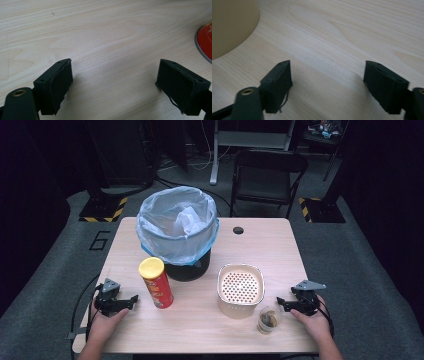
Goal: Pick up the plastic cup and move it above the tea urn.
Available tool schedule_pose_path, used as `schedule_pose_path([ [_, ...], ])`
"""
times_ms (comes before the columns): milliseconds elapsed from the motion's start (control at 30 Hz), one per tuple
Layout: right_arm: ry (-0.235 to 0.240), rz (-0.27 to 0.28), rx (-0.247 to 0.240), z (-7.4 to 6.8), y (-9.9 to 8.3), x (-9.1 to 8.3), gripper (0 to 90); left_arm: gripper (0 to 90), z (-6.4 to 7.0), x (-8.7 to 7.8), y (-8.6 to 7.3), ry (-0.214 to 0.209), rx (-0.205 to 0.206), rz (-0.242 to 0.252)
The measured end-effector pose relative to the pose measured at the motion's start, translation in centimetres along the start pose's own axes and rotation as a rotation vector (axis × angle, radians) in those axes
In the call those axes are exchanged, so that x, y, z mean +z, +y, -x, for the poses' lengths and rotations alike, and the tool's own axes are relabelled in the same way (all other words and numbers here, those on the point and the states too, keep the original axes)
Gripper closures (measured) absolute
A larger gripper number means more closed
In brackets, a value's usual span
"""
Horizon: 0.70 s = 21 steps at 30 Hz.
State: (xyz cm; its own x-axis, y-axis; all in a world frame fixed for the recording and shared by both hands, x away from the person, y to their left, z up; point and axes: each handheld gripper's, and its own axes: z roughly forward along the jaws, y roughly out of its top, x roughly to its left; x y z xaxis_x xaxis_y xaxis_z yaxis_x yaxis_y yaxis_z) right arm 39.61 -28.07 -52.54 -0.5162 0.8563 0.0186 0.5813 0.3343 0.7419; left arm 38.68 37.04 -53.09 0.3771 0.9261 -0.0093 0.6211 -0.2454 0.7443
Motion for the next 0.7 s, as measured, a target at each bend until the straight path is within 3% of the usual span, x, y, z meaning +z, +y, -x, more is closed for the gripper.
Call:
schedule_pose_path([
  [233,-0.004,-0.041,0.041,-0.3,0.5,-0.6,39.1,13.2,0.0,0.0,0.0,0.0,0.0,0.0],
  [333,-0.001,0.008,0.041,-0.4,1.9,-1.8,44.1,13.1,0.1,0.0,0.0,-0.002,-0.004,-0.005],
  [500,0.014,0.078,0.019,-1.2,4.2,-3.4,44.1,13.1,0.1,0.0,0.0,-0.004,-0.009,-0.004],
  [700,0.056,0.092,-0.004,-1.9,6.0,-4.1,44.7,13.2,0.1,0.0,0.0,-0.001,-0.005,-0.005],
])
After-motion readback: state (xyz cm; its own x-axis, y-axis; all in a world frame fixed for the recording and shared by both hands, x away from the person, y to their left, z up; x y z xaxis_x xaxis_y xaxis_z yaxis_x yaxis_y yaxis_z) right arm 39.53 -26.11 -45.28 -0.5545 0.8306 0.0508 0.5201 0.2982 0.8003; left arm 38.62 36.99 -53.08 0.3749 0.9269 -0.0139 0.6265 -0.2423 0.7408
